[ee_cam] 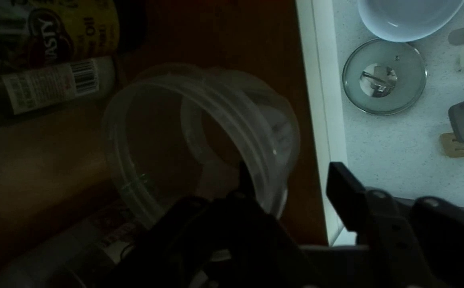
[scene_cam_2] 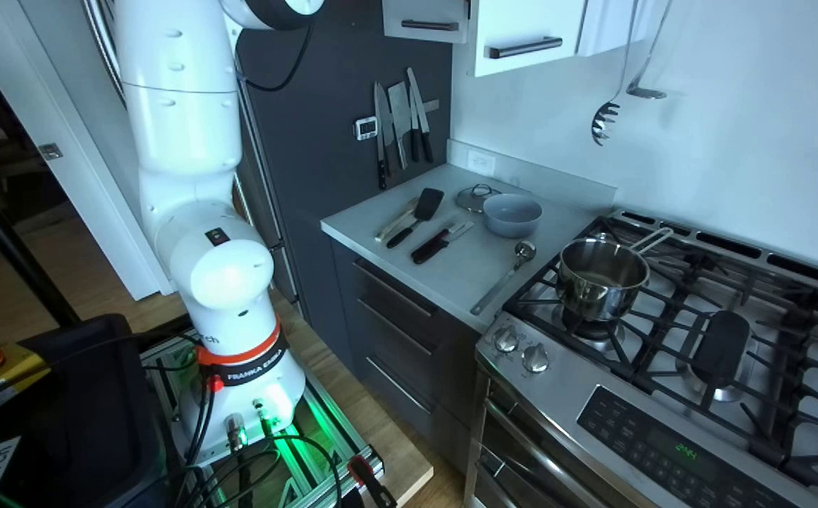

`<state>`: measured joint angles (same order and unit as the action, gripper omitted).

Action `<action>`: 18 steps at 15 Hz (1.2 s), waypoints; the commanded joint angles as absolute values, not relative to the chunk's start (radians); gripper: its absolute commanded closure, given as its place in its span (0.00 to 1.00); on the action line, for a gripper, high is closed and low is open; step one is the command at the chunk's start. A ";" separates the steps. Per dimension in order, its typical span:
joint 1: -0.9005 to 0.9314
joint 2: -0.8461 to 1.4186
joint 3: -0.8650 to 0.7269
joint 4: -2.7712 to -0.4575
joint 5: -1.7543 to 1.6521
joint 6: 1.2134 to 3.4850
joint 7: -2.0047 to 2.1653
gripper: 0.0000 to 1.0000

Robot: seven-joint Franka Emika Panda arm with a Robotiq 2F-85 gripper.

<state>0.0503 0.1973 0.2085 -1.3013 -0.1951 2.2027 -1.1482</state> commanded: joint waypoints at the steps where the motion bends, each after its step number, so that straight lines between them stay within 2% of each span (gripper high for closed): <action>1: 0.045 0.188 0.208 -1.293 -0.186 2.198 -1.160 0.81; 3: 0.044 0.177 0.209 -1.297 -0.180 2.203 -1.153 0.96; 4: 0.044 0.170 0.208 -1.302 -0.184 2.204 -1.149 1.00; 11: 0.046 0.063 0.201 -1.388 -0.201 2.226 -1.056 0.98; 18: 0.048 -0.139 0.205 -1.606 -0.144 2.208 -0.830 0.98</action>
<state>0.0499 -0.0183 0.2076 -1.4527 -0.1878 2.2033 -0.9156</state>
